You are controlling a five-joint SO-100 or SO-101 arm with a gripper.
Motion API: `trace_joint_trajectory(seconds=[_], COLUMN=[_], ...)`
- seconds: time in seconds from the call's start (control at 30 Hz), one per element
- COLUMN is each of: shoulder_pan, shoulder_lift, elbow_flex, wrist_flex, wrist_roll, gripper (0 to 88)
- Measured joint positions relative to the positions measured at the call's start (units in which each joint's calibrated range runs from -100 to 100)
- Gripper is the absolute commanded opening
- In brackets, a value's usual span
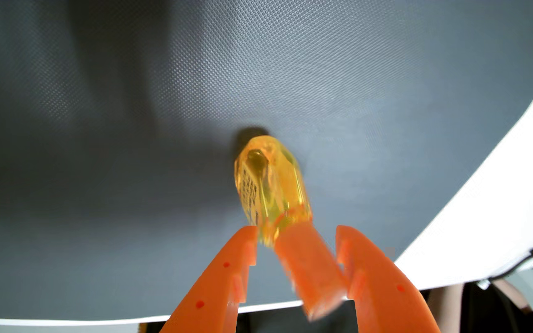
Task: Grab the eyedrops
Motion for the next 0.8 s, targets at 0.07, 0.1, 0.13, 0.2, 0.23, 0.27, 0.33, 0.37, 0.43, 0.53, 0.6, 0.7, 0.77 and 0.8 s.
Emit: trace_joint_trajectory(seconds=[0.07,0.1,0.13,0.2,0.23,0.27,0.33,0.37,0.43,0.53,0.6,0.7,0.77,0.8], shoulder_pan=[-0.52,-0.82,-0.82,-0.6,-0.52,-0.52,-0.67,-0.67,-0.67,-0.67,-0.67,-0.67,-0.75,-0.82], shoulder_lift=[1.61,1.78,1.87,1.87,1.87,1.87,2.12,2.2,2.46,2.54,2.54,2.54,2.54,2.54], elbow_flex=[0.0,0.0,0.0,0.0,0.0,0.0,0.0,0.0,0.45,2.35,3.07,3.07,3.07,3.07], wrist_flex=[-0.52,-0.61,-0.61,-0.61,-0.61,-0.61,-0.61,-0.61,-0.7,-0.87,-0.87,-0.87,-0.87,-0.87], wrist_roll=[-0.05,-0.1,-0.1,-0.1,-0.1,-0.1,-0.21,-0.58,-1.2,-2.04,-2.2,-2.3,-2.3,-2.3], gripper=[14.0,13.9,13.9,13.8,13.8,13.7,11.3,9.8,8.8,9.1,9.7,9.2,9.1,9.1])
